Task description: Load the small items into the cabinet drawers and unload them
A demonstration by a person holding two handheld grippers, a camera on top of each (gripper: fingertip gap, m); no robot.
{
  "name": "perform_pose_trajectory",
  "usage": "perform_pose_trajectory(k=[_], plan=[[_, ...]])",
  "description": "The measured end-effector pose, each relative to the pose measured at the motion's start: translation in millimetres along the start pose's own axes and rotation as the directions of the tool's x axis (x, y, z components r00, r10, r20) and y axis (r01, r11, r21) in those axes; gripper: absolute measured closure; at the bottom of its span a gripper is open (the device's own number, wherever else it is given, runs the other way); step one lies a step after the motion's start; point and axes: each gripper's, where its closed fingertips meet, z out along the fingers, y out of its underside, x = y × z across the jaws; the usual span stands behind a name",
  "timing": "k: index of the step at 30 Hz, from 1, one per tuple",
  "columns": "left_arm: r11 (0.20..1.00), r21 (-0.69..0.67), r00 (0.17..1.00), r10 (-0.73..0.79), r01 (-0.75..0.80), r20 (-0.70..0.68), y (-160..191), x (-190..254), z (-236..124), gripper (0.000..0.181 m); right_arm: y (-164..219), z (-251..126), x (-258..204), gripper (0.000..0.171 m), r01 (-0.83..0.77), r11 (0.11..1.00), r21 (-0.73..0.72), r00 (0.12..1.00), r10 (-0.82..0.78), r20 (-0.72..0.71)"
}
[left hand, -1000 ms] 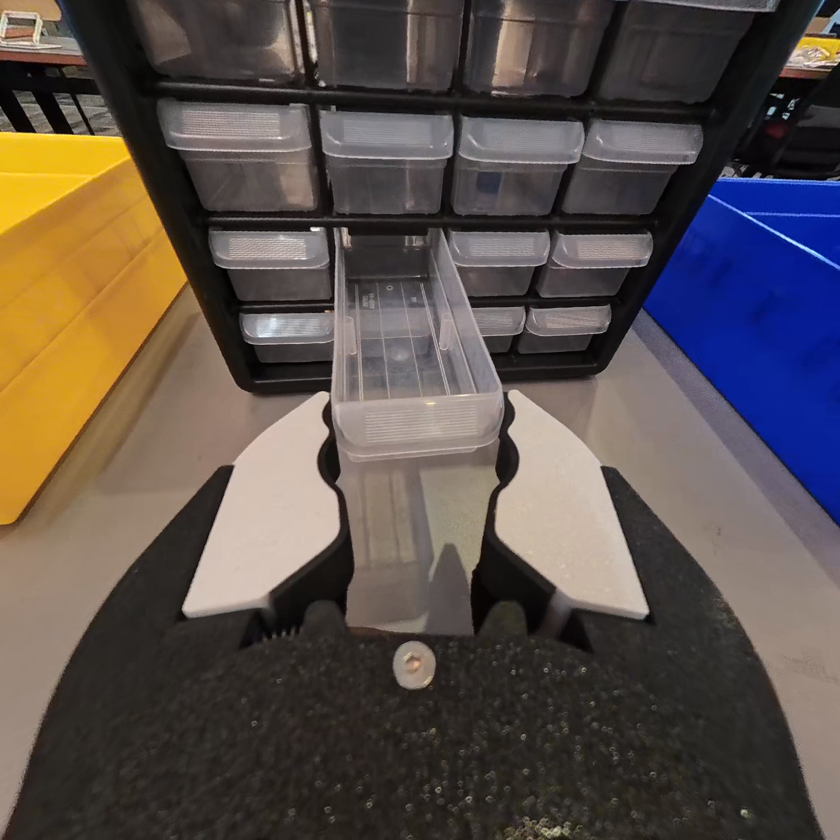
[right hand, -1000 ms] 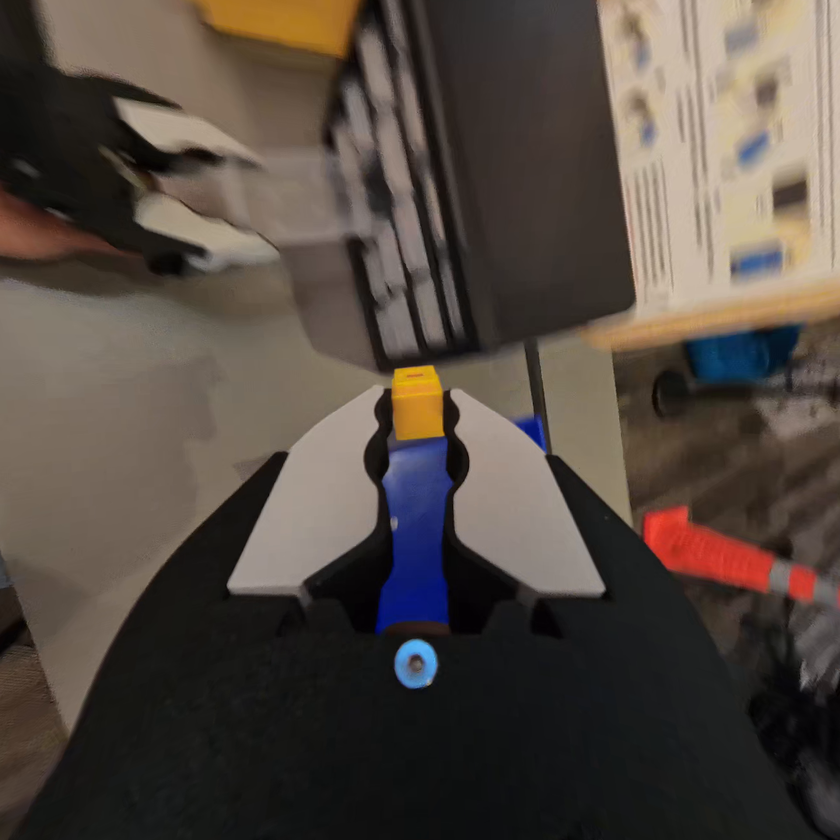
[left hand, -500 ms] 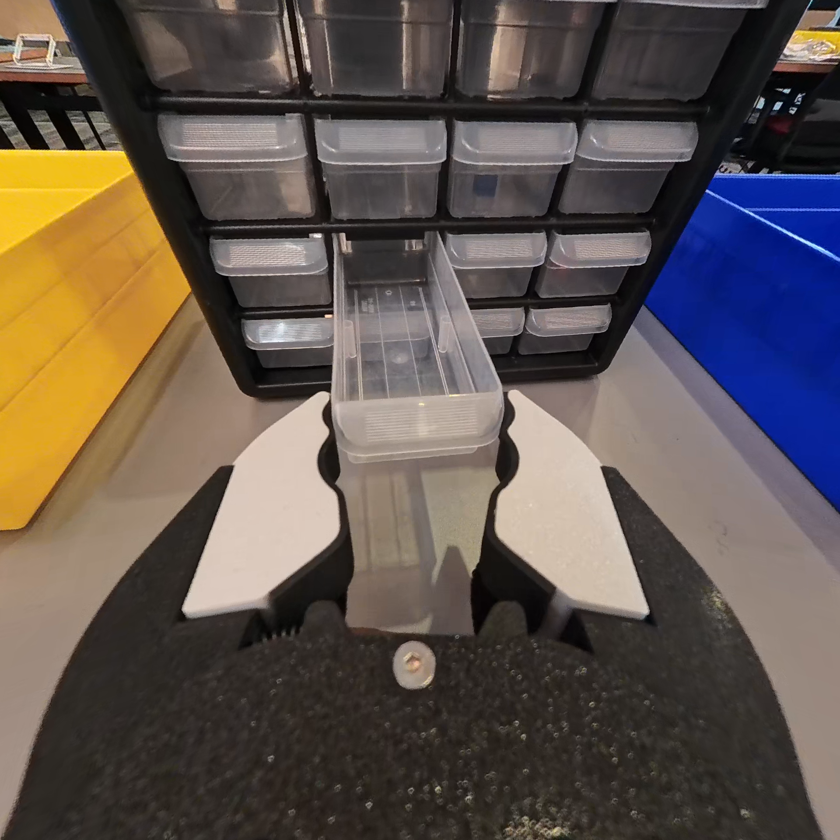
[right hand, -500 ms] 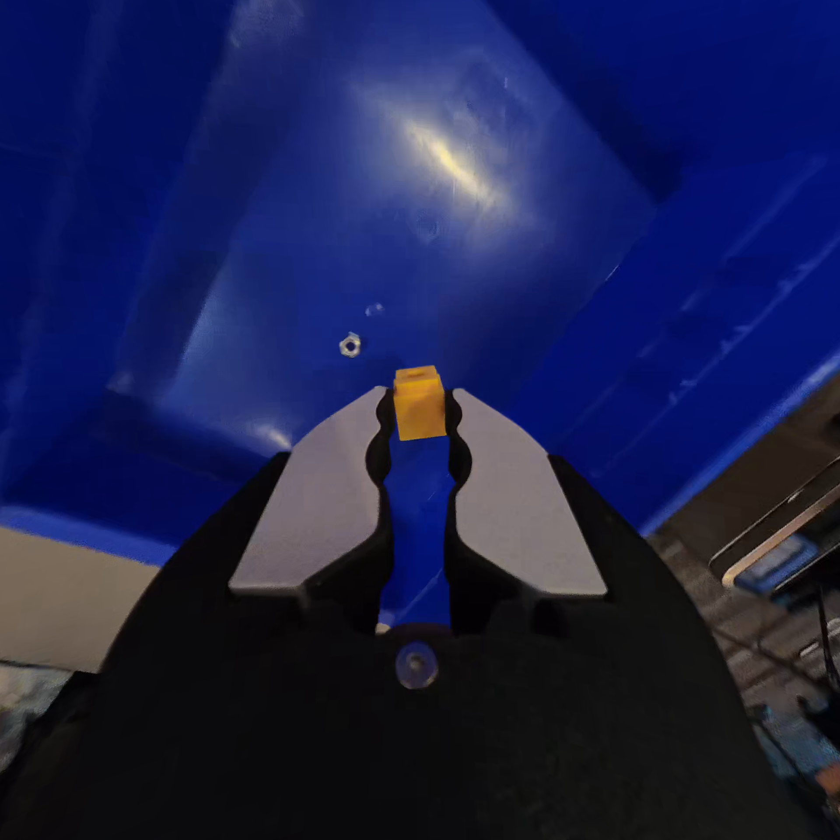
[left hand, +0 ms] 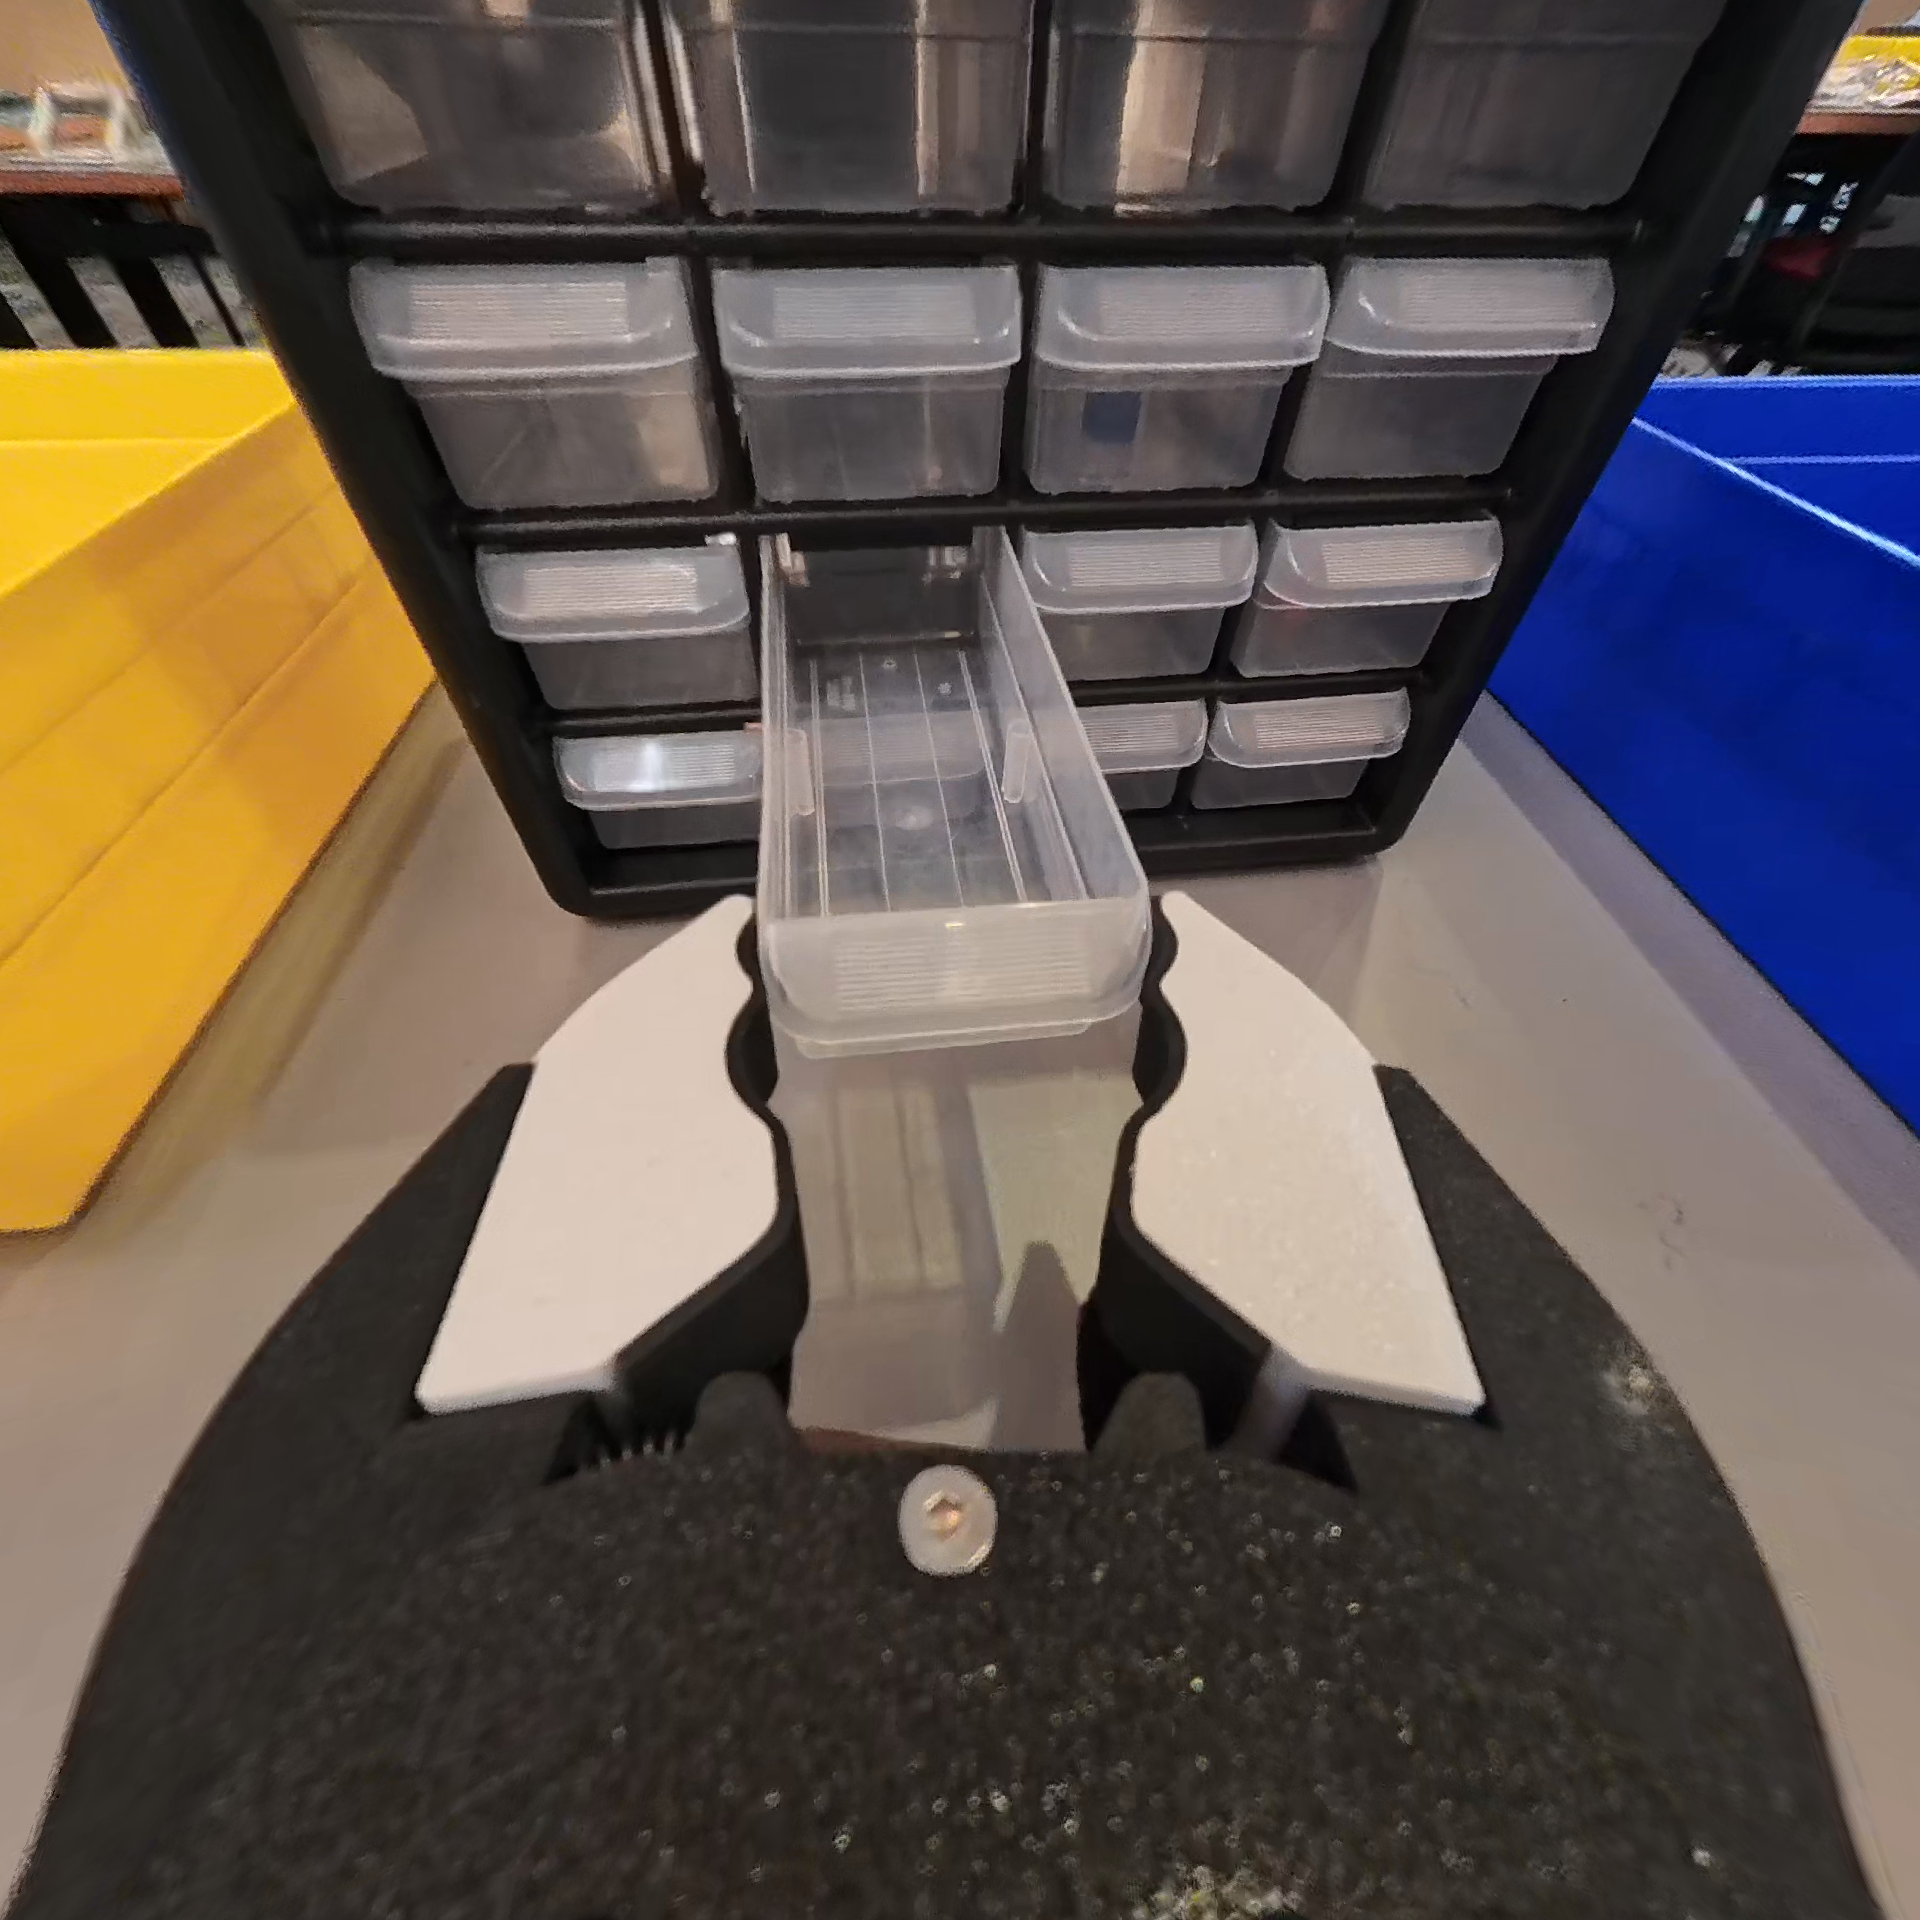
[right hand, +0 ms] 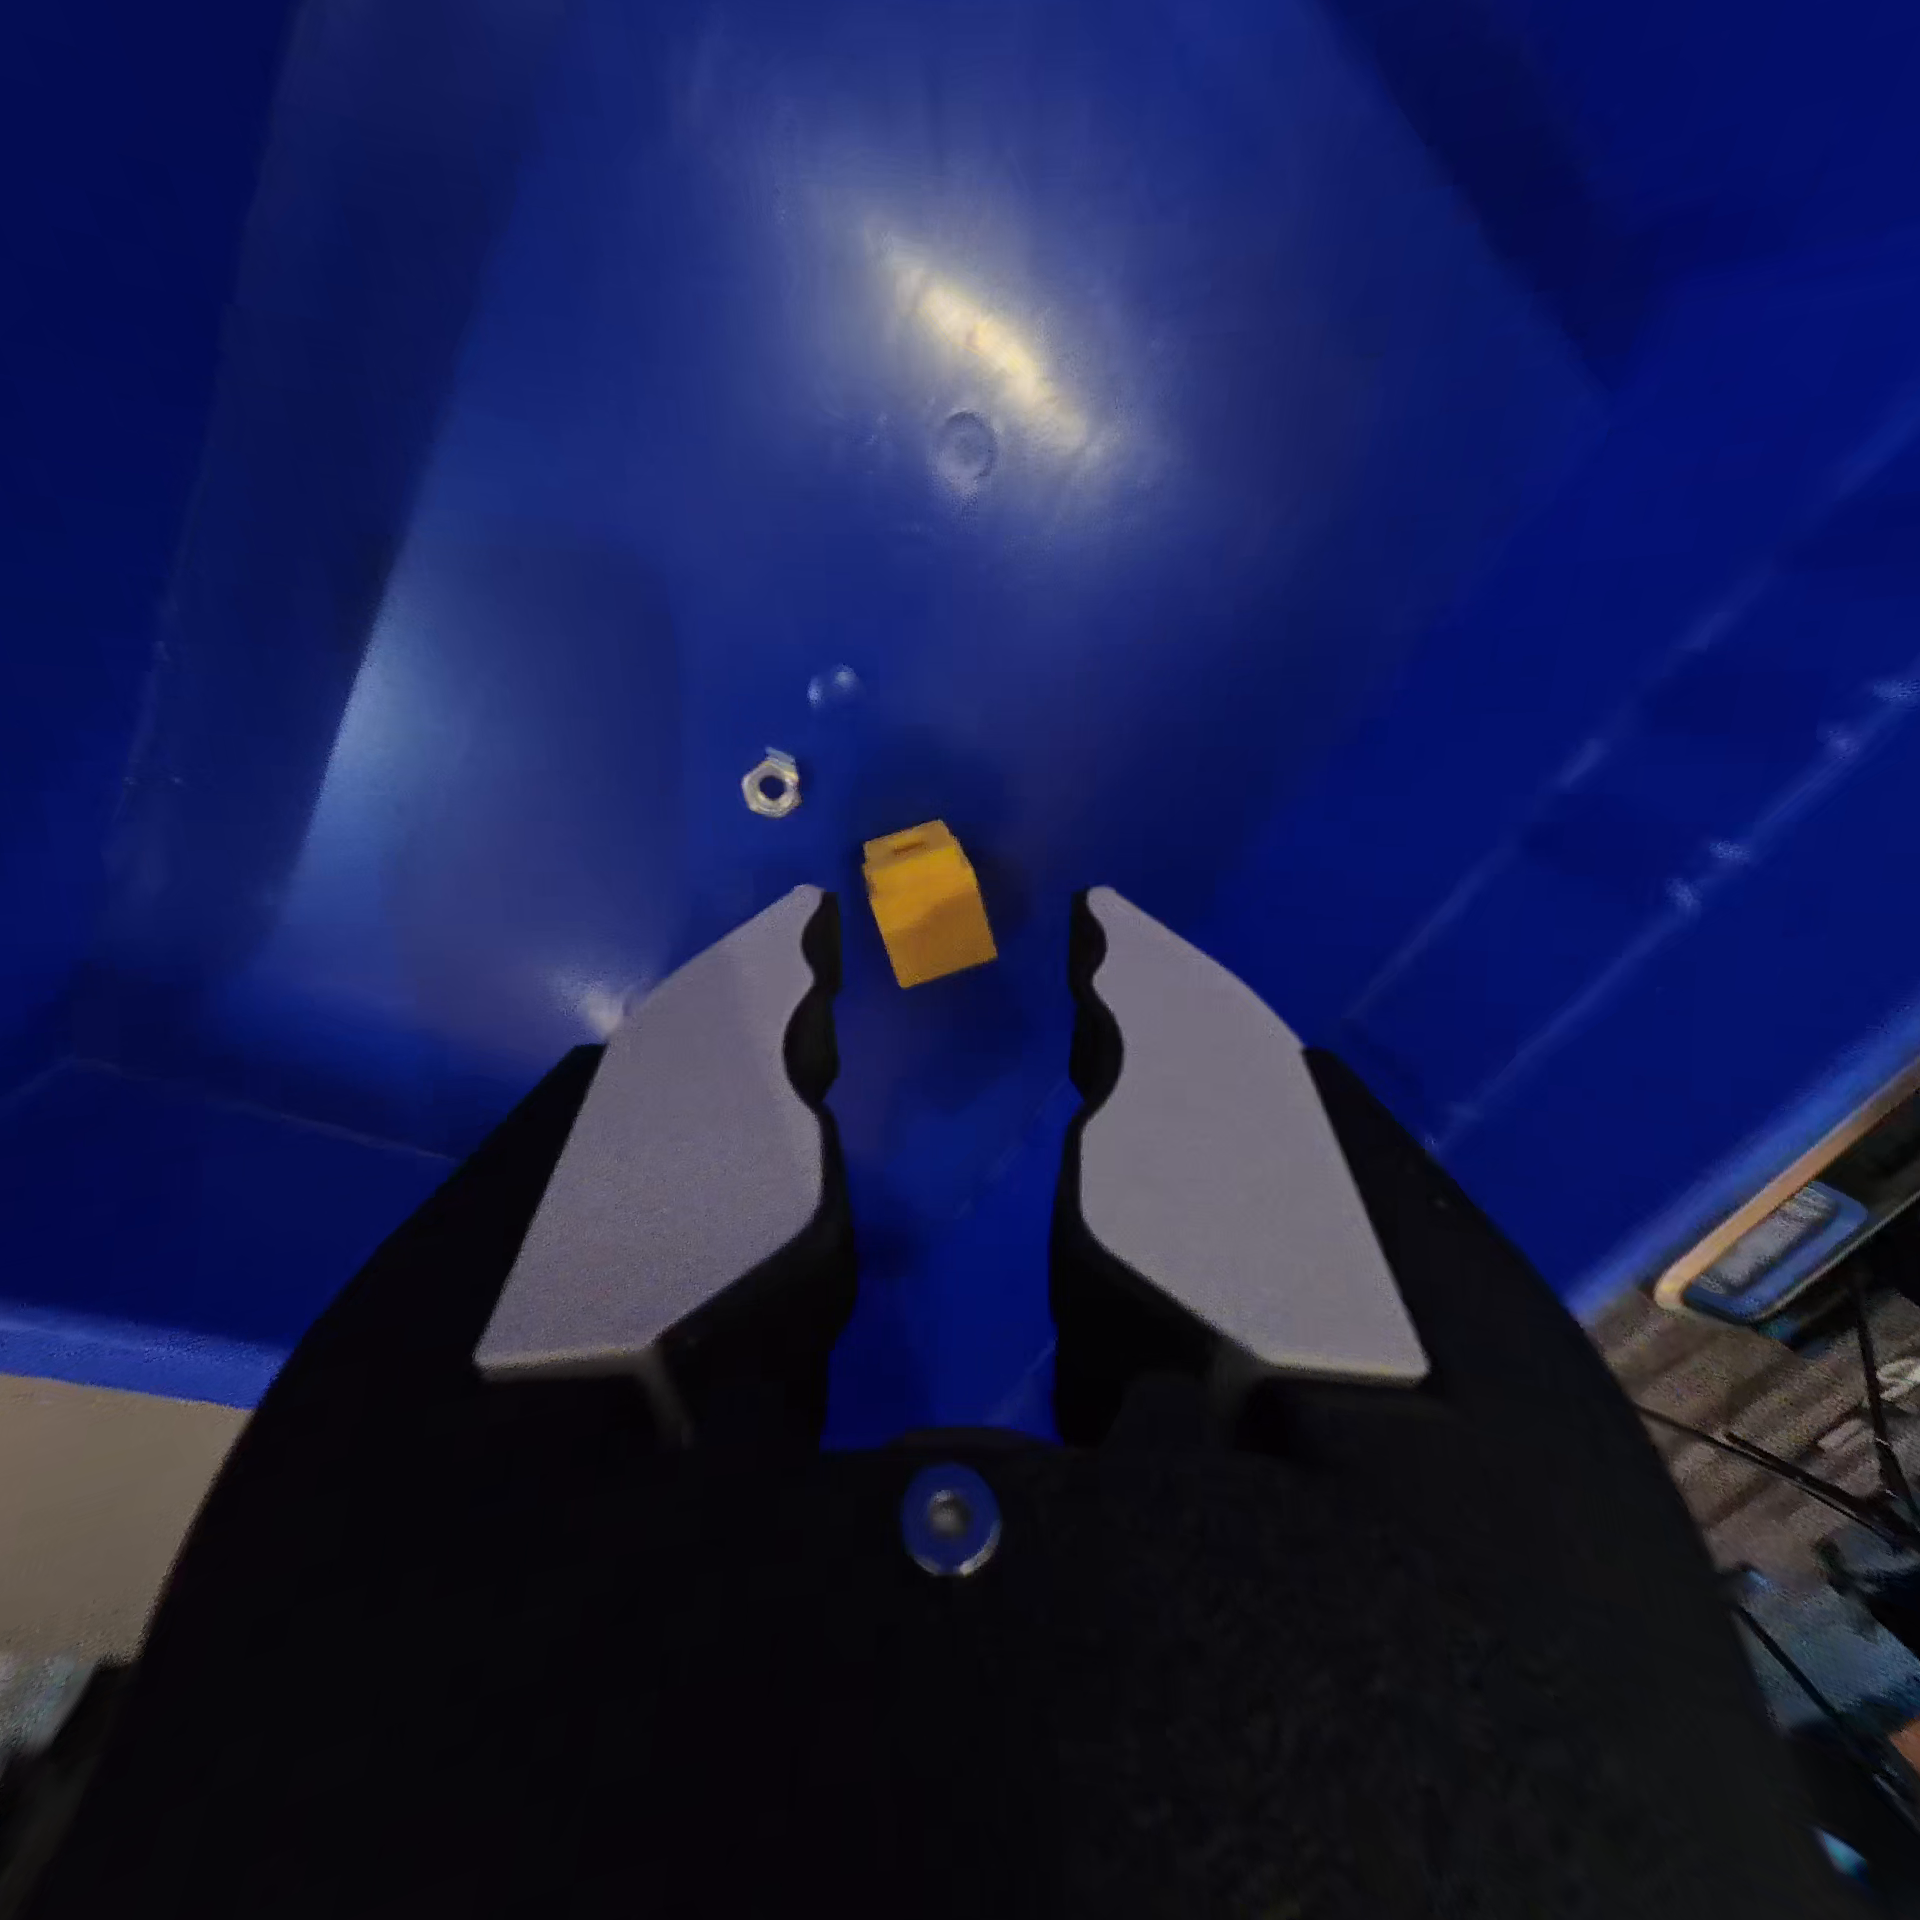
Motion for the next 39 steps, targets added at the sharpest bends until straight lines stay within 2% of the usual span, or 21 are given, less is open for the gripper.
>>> perform_pose_trajectory(k=[2,4,6,8,10,11,13,15,18,20,21,23,25,28,39], plan=[[1.0,0.028,1.0,0.014,-0.014,0.0,-6,1,4,0.114,-2,-24,3,0.128,-0.074,0.988,0.134,0.996,0.079,-0.029],[1.0,0.023,1.0,0.01,-0.009,-0.009,-14,0,12,0.114,-3,-62,-6,0.128,-0.15,0.926,0.345,0.984,0.172,-0.034],[1.0,-0.009,0.999,0.013,-0.014,-0.039,-21,1,24,0.112,-7,-104,-48,0.134,-0.162,0.788,0.594,0.987,0.143,0.079],[0.998,-0.062,0.999,0.005,-0.008,-0.049,-23,-1,39,0.112,-6,-143,-103,0.146,-0.133,0.579,0.804,0.987,0.002,0.162],[0.994,-0.108,0.999,-0.012,0.007,-0.044,-22,-5,55,0.111,7,-161,-149,0.145,-0.127,0.409,0.904,0.981,-0.083,0.175],[0.99,-0.137,0.999,-0.018,0.012,-0.041,-19,-6,60,0.111,15,-161,-170,0.145,-0.142,0.376,0.916,0.974,-0.113,0.197],[0.984,-0.172,0.998,-0.056,0.051,-0.025,-14,-11,62,0.111,31,-150,-210,0.145,-0.197,0.372,0.907,0.952,-0.148,0.268],[0.979,-0.18,0.993,-0.108,0.099,-0.039,-8,-12,53,0.111,46,-138,-240,0.145,-0.201,0.366,0.909,0.945,-0.173,0.279],[0.974,-0.169,0.986,-0.159,0.149,-0.05,3,-11,29,0.115,60,-127,-270,0.147,-0.241,0.306,0.921,0.932,-0.191,0.307],[0.979,-0.131,0.984,-0.167,0.158,-0.063,5,-8,17,0.126,63,-122,-284,0.147,-0.208,0.349,0.914,0.922,-0.241,0.302],[0.984,-0.107,0.985,-0.152,0.144,-0.075,3,-5,14,0.133,62,-124,-285,0.147,-0.173,0.342,0.924,0.928,-0.257,0.269],[0.994,-0.074,0.994,-0.08,0.075,-0.076,-2,0,16,0.134,60,-126,-281,0.147,-0.138,0.296,0.945,0.945,-0.246,0.215],[0.997,-0.074,0.996,-0.038,0.032,-0.085,-6,4,22,0.138,60,-124,-280,0.147,-0.156,0.305,0.94,0.94,-0.245,0.236],[0.997,-0.058,0.99,-0.058,0.051,-0.129,-17,9,32,0.141,63,-125,-275,0.147,-0.191,0.302,0.934,0.935,-0.233,0.267],[0.997,-0.055,0.987,0.052,-0.061,-0.152,-24,9,73,0.133,65,-121,-276,0.148,-0.176,0.313,0.933,0.936,-0.241,0.257]])
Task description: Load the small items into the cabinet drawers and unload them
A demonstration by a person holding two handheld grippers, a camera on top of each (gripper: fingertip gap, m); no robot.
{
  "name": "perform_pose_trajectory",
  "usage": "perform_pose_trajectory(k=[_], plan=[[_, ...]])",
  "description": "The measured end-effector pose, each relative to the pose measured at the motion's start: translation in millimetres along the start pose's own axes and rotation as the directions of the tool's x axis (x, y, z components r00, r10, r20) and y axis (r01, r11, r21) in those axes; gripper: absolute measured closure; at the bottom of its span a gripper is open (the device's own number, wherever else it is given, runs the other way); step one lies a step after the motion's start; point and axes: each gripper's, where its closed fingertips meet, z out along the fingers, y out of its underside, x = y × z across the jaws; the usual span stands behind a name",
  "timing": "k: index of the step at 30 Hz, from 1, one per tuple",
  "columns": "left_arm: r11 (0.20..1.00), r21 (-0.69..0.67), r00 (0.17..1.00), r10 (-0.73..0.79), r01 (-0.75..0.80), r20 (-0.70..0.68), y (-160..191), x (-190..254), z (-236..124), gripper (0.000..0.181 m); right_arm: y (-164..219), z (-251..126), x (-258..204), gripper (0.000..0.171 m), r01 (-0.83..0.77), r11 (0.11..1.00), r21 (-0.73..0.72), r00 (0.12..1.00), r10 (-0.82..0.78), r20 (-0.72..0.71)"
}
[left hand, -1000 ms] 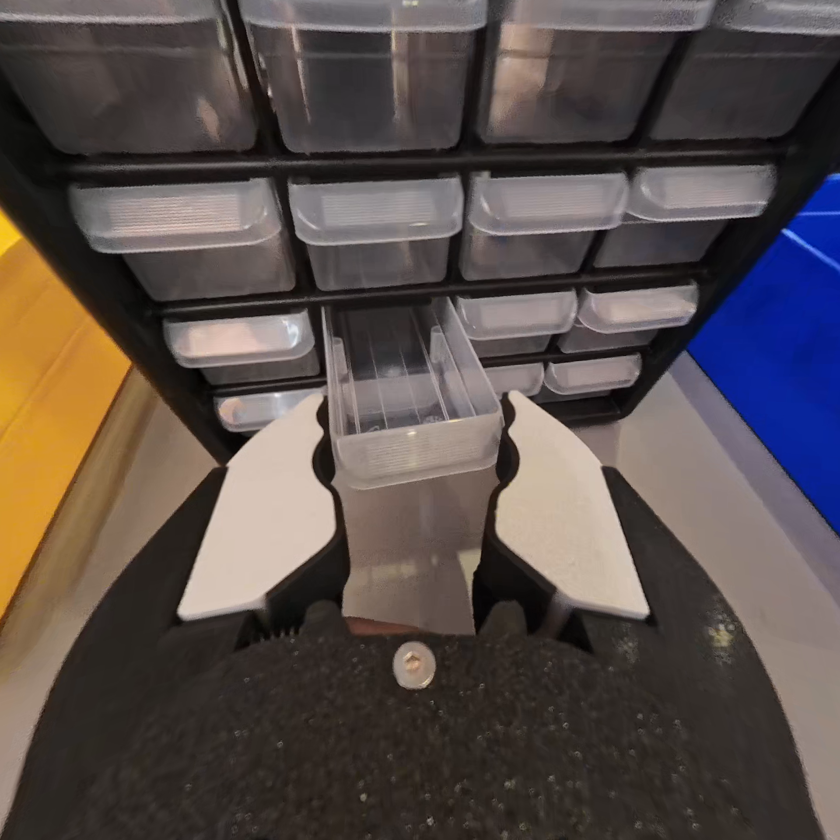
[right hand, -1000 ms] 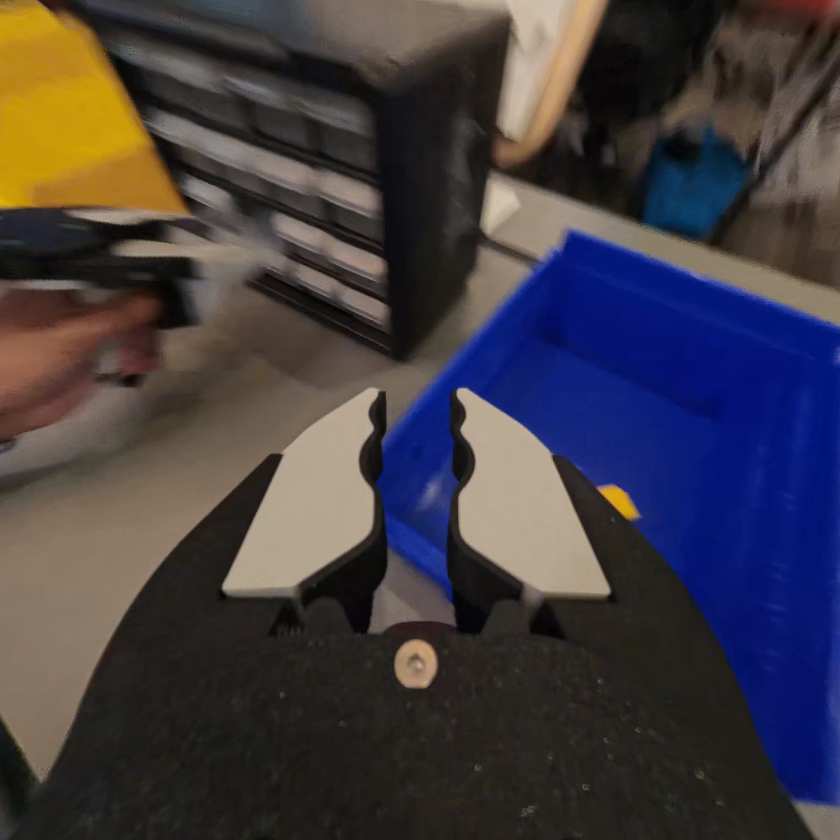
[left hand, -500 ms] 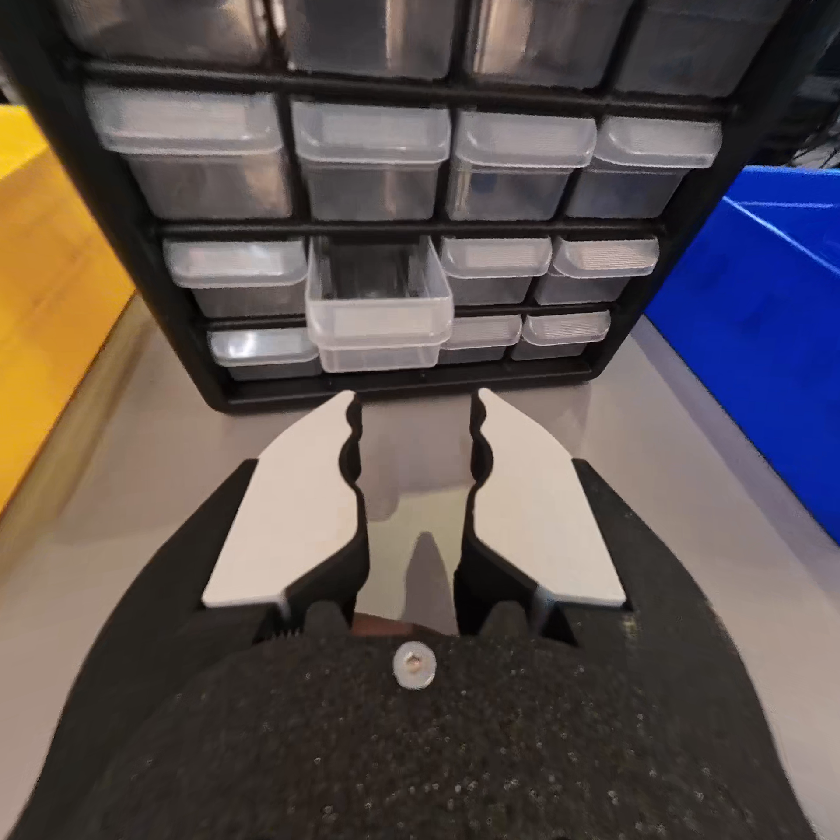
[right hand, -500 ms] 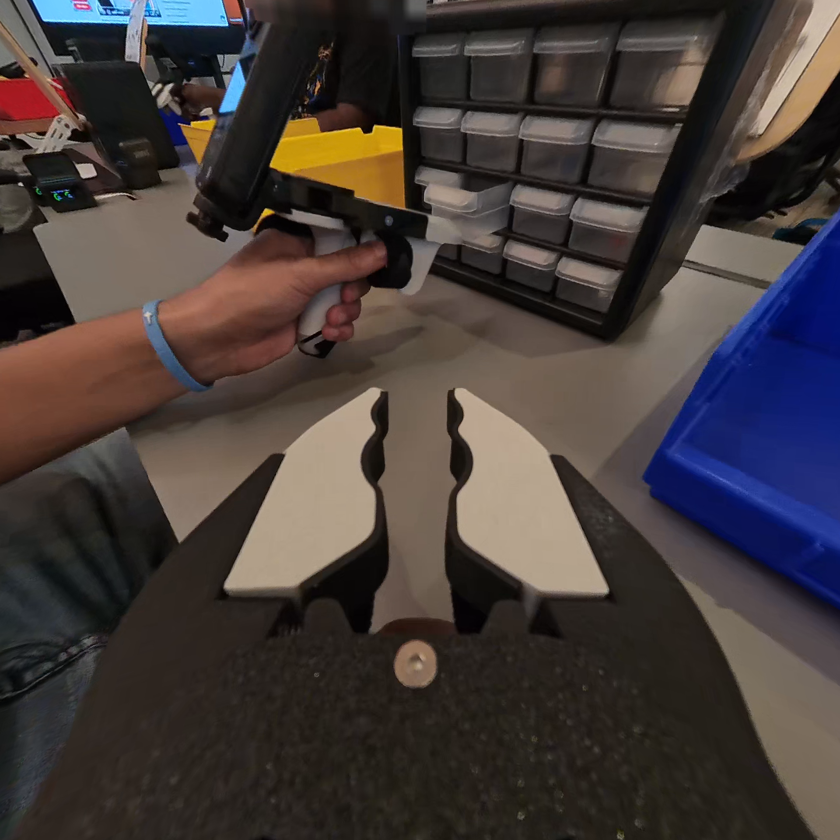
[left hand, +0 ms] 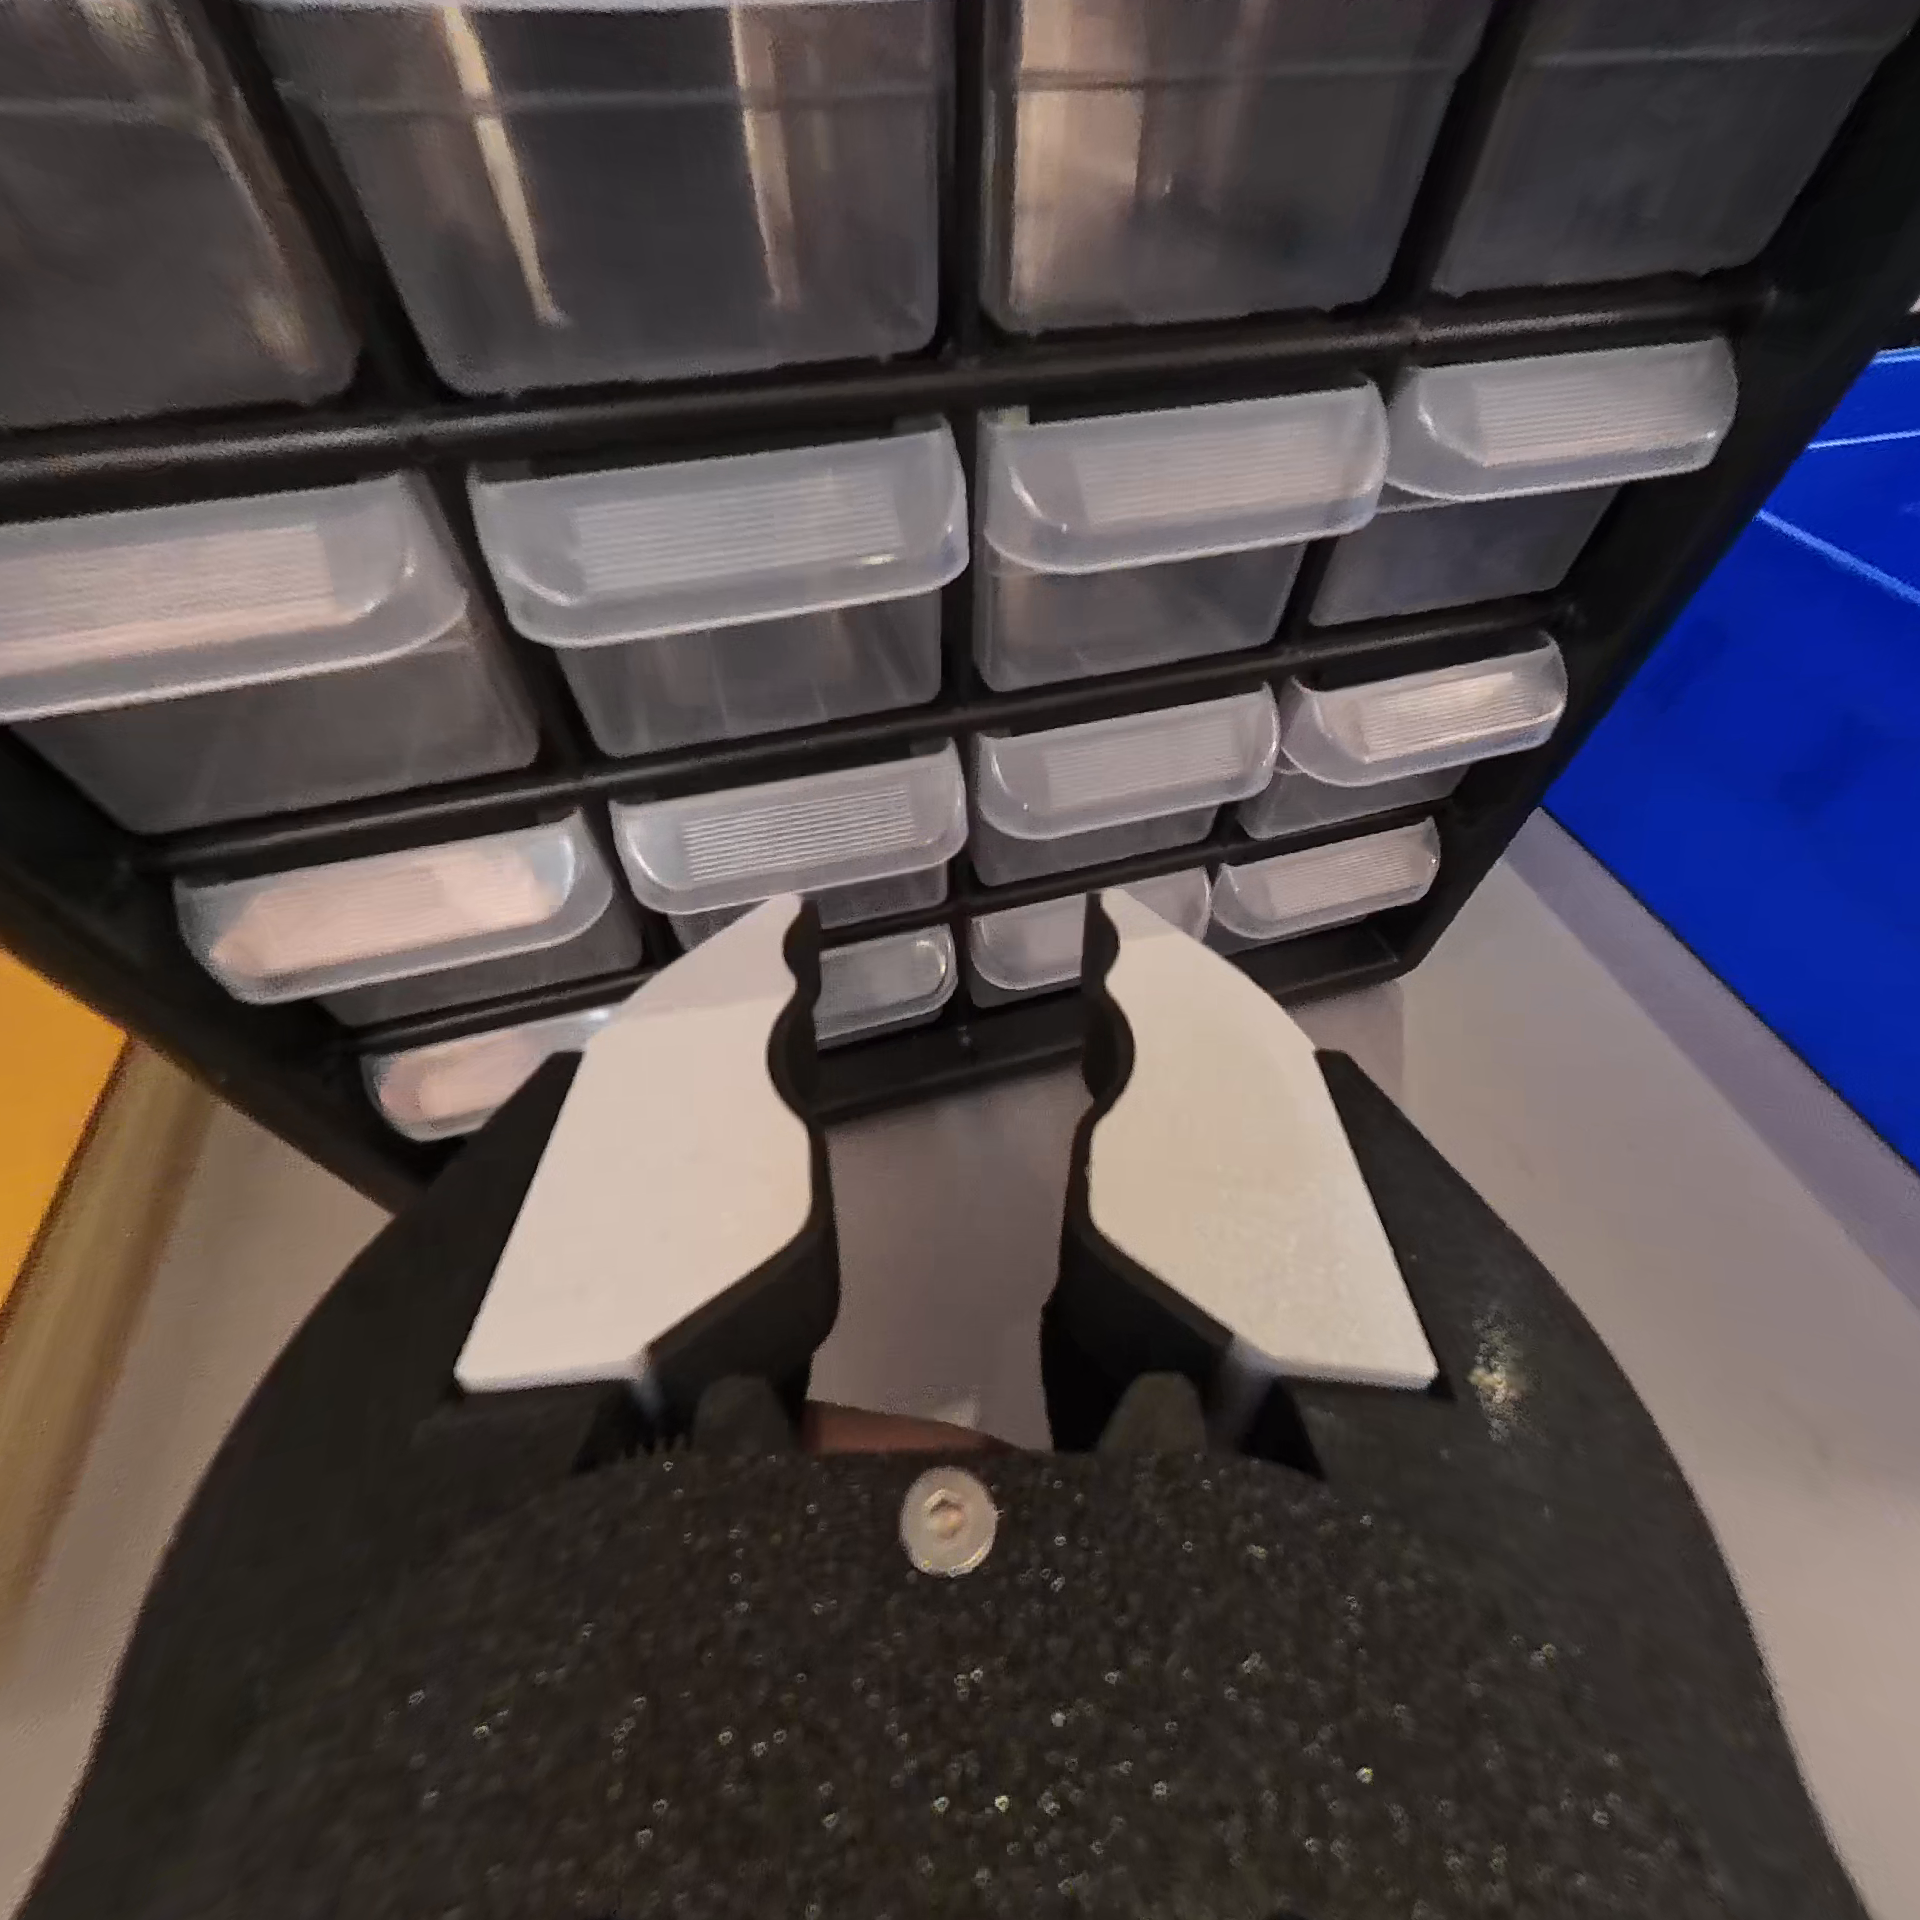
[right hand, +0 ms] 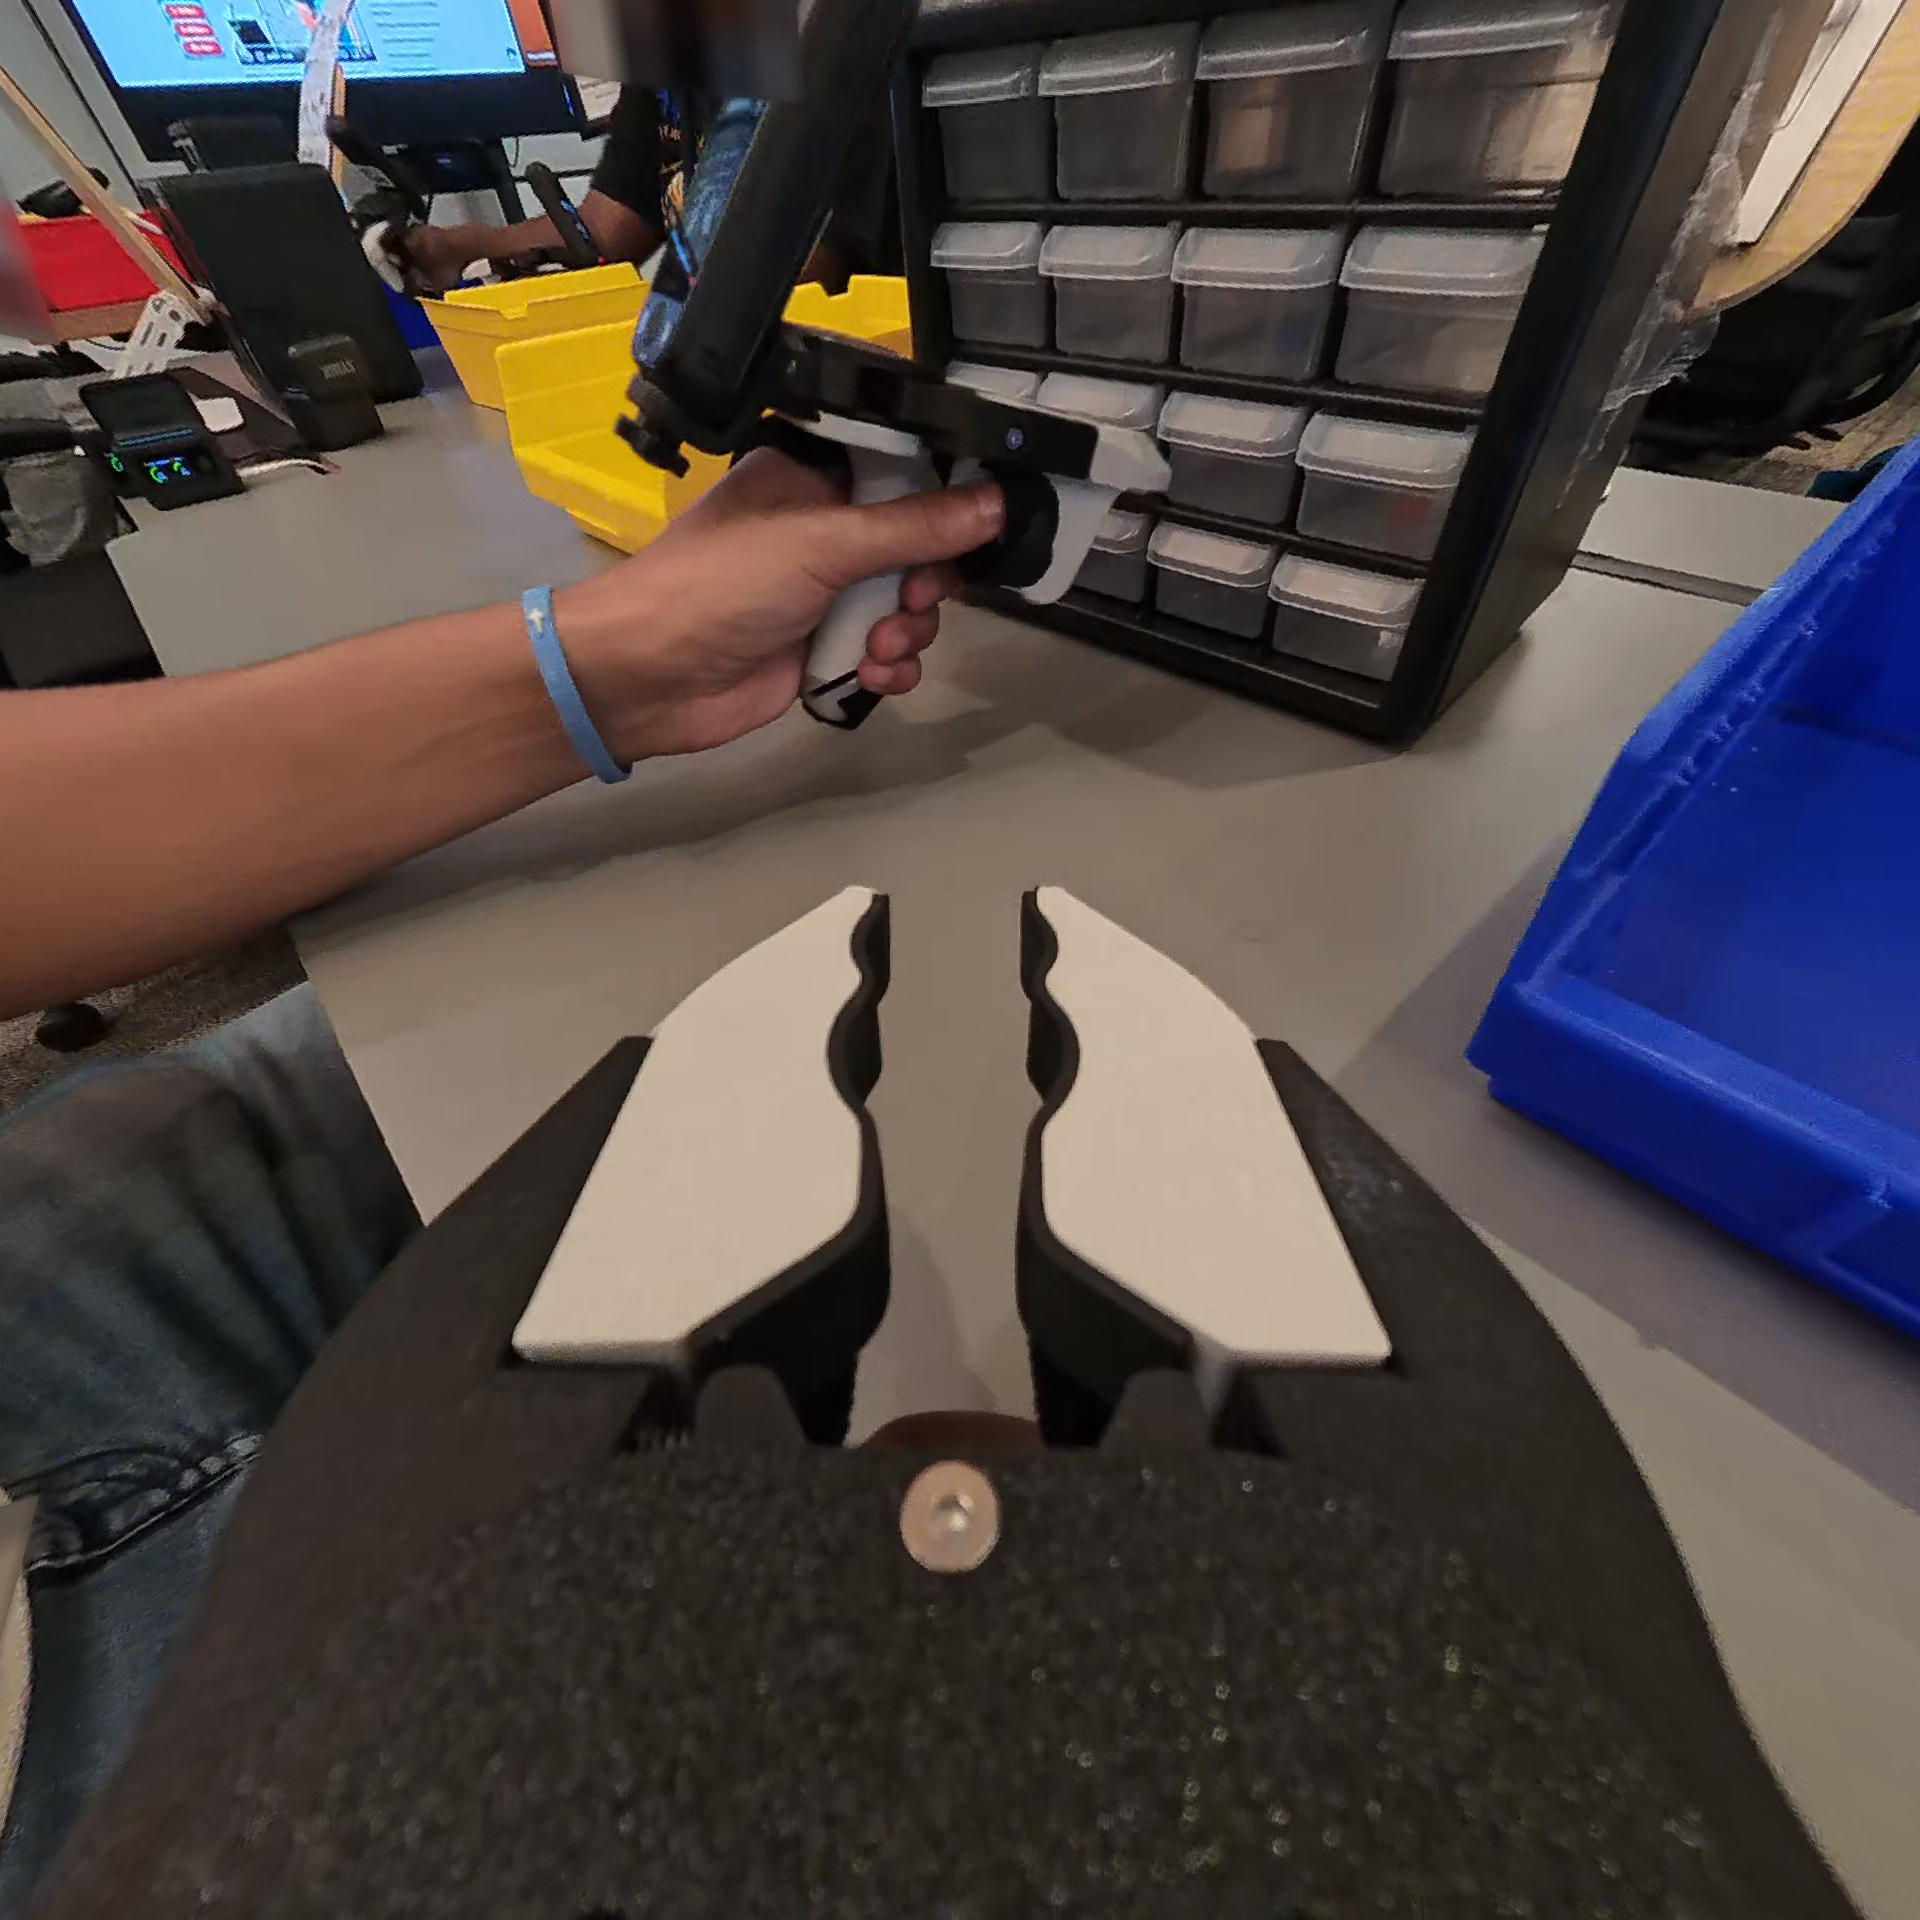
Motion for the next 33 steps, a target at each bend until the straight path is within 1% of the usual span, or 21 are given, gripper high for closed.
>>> perform_pose_trajectory(k=[5,8,10,12,14,15,17,18,19,21,23,25,28,33], plan=[[0.999,-0.007,0.999,0.047,-0.047,-0.003,1,2,5,0.133,1,0,1,0.148,-0.008,1.0,-0.005,1.0,0.008,0.003],[0.998,-0.038,0.999,0.048,-0.048,0.009,11,1,-2,0.133,0,-1,4,0.148,-0.022,1.0,0.003,1.0,0.022,-0.002],[0.998,-0.056,1.0,-0.016,0.015,-0.008,19,4,-12,0.133,-1,-2,6,0.148,-0.035,0.999,0.011,0.999,0.035,-0.003],[0.99,-0.032,0.987,-0.138,0.136,-0.081,17,18,-27,0.135,-1,-3,8,0.148,-0.048,0.999,0.013,0.999,0.048,-0.001],[0.956,0.04,0.934,-0.275,0.291,-0.228,0,40,-43,0.137,-1,-3,8,0.148,-0.061,0.998,0.014,0.998,0.061,0.004],[0.92,0.071,0.882,-0.345,0.385,-0.321,-13,51,-52,0.137,-1,-3,8,0.148,-0.065,0.998,0.016,0.998,0.065,0.008],[0.821,0.088,0.744,-0.459,0.564,-0.485,-39,64,-64,0.137,-1,-2,6,0.148,-0.066,0.998,0.017,0.998,0.066,0.014],[0.765,0.087,0.68,-0.508,0.639,-0.528,-49,65,-65,0.137,-1,-2,5,0.148,-0.062,0.998,0.016,0.998,0.062,0.014],[0.713,0.076,0.629,-0.557,0.697,-0.542,-54,62,-61,0.137,-1,-2,5,0.148,-0.056,0.998,0.015,0.998,0.055,0.012],[0.635,0.032,0.542,-0.632,0.772,-0.554,-58,60,-48,0.134,-1,-2,4,0.148,-0.044,0.999,0.015,0.999,0.044,0.009],[0.568,0.01,0.469,-0.669,0.823,-0.576,-64,57,-39,0.132,-1,-3,4,0.148,-0.041,0.999,0.015,0.999,0.041,0.009],[0.518,0.029,0.436,-0.689,0.855,-0.579,-68,50,-32,0.131,-1,-4,6,0.148,-0.046,0.999,0.015,0.999,0.046,0.007],[0.474,0.059,0.412,-0.691,0.879,-0.594,-74,43,-28,0.131,-1,-5,7,0.148,-0.061,0.998,0.02,0.998,0.061,0.009],[0.457,0.075,0.4,-0.675,0.886,-0.62,-82,38,-26,0.131,-1,-4,8,0.148,-0.077,0.997,0.021,0.997,0.076,0.02]])
